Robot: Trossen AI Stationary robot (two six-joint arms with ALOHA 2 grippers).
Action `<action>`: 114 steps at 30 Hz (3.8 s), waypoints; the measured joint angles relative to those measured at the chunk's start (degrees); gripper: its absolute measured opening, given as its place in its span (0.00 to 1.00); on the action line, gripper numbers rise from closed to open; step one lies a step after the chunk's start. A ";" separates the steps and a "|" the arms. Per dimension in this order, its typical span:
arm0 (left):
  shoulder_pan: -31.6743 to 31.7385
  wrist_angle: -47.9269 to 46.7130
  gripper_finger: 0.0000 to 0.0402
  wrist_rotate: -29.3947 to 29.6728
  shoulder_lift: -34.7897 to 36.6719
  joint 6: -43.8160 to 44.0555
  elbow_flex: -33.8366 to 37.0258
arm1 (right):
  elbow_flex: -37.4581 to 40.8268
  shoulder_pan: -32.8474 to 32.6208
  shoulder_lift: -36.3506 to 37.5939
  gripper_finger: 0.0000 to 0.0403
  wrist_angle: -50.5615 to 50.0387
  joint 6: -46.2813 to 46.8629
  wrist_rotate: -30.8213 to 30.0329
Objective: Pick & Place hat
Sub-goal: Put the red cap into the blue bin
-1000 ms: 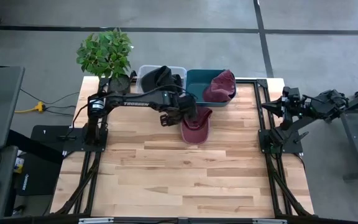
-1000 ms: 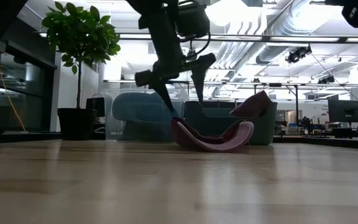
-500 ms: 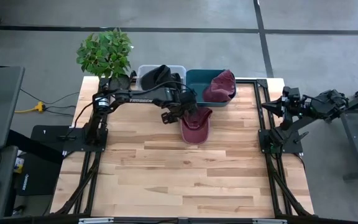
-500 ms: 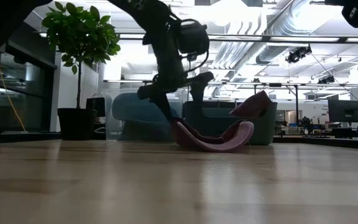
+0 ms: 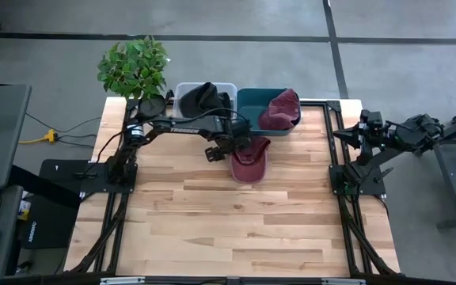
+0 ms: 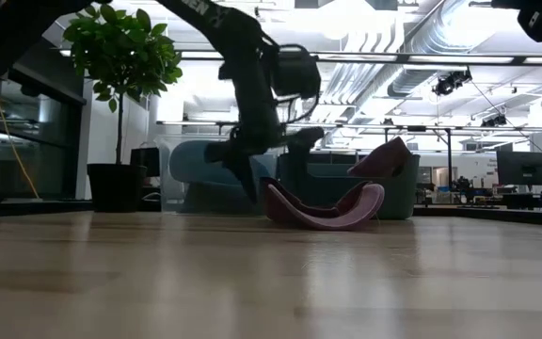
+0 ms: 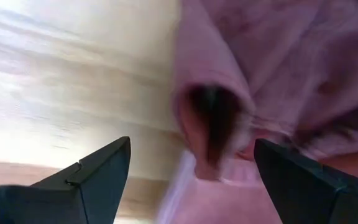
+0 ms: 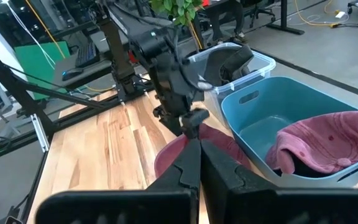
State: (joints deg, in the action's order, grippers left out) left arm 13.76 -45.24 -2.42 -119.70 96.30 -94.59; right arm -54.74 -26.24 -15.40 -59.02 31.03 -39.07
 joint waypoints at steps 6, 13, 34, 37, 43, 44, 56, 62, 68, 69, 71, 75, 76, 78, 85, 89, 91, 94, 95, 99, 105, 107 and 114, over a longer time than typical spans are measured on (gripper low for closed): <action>-0.64 0.22 0.81 -1.61 -1.74 0.01 0.09 | 0.02 0.00 -0.02 0.00 0.00 0.00 -0.22; -1.59 1.54 0.68 -4.70 -3.38 -0.02 0.09 | 0.02 0.00 -0.02 0.00 0.09 0.00 -0.22; -4.12 5.38 0.02 -8.26 -4.62 -4.67 -0.31 | 0.02 0.00 -0.02 0.00 0.15 0.00 2.38; -4.80 4.94 0.02 -7.73 -4.66 -4.99 -0.77 | 0.02 0.00 -0.02 0.00 0.15 0.02 3.51; -6.52 1.56 0.01 -7.32 -4.81 -9.25 -7.01 | 0.02 0.00 -0.02 0.00 0.22 0.20 4.86; -6.87 0.27 0.01 -7.47 -4.81 -10.16 -8.81 | 0.02 0.00 -0.02 0.00 0.22 0.21 5.10; -10.54 -20.81 0.00 4.89 -4.79 -24.58 -31.85 | 0.02 0.00 -0.02 0.00 0.26 -1.57 8.01; -12.40 -24.30 0.00 12.69 -4.75 -33.94 -37.87 | 0.00 0.00 -0.72 0.06 3.64 -6.75 8.11; -14.42 -25.11 0.00 19.51 -4.75 -45.13 -39.77 | -0.04 -0.02 -3.53 0.20 7.19 -12.78 7.51; -14.76 -25.28 0.00 20.94 -4.75 -46.91 -39.98 | -0.04 -0.01 -4.15 0.22 7.34 -13.11 7.86; -15.50 -25.34 0.00 24.78 -4.75 -50.64 -40.35 | -0.04 -0.02 -5.46 0.28 7.41 -13.20 7.86; -16.94 -24.91 0.00 33.56 -4.75 -59.66 -40.41 | -0.04 0.00 -8.17 0.38 7.45 -14.28 6.89; -17.16 -24.85 0.00 35.65 -4.75 -62.25 -40.41 | -0.04 0.00 -8.95 0.40 7.51 -14.65 6.30; -17.82 -24.40 0.00 40.48 -4.75 -67.52 -40.41 | -0.04 0.00 -10.61 0.45 8.32 -16.08 4.93; -19.61 -17.86 0.00 55.19 -4.72 -87.09 -40.41 | -3.06 1.46 -18.92 0.53 10.87 -22.45 -0.08; -20.00 -12.86 0.00 59.31 -4.68 -94.43 -40.41 | -8.66 5.69 -24.48 0.54 10.70 -27.79 -0.34; -19.96 -10.84 0.00 60.16 -4.68 -97.05 -40.41 | -11.58 8.15 -27.13 0.54 10.21 -31.21 0.66; -19.93 -7.91 0.00 62.26 -4.68 -101.94 -40.41 | -15.52 11.89 -30.97 0.54 7.76 -35.48 3.87; -19.95 -6.84 0.00 63.59 -4.68 -104.21 -40.41 | -16.78 13.18 -32.26 0.54 6.39 -36.84 5.23; -20.29 -2.62 0.00 66.43 -4.68 -112.92 -40.41 | -20.26 17.76 -36.81 0.54 0.34 -41.82 7.98; -20.96 -1.13 0.00 67.08 -4.68 -117.63 -40.41 | -21.77 21.53 -38.99 0.54 -0.46 -46.12 5.69; -20.96 -1.21 0.00 67.61 -4.68 -117.67 -40.41 | -21.77 21.88 -39.01 0.54 -0.50 -46.12 4.85; -20.88 -1.43 0.00 68.00 -4.68 -117.71 -40.41 | -21.77 21.75 -38.35 0.54 -0.70 -44.64 3.28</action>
State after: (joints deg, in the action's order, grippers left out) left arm -7.12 -46.67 65.58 -124.38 -21.41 -135.00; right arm -76.51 -4.49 -53.75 -59.72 -13.61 -35.79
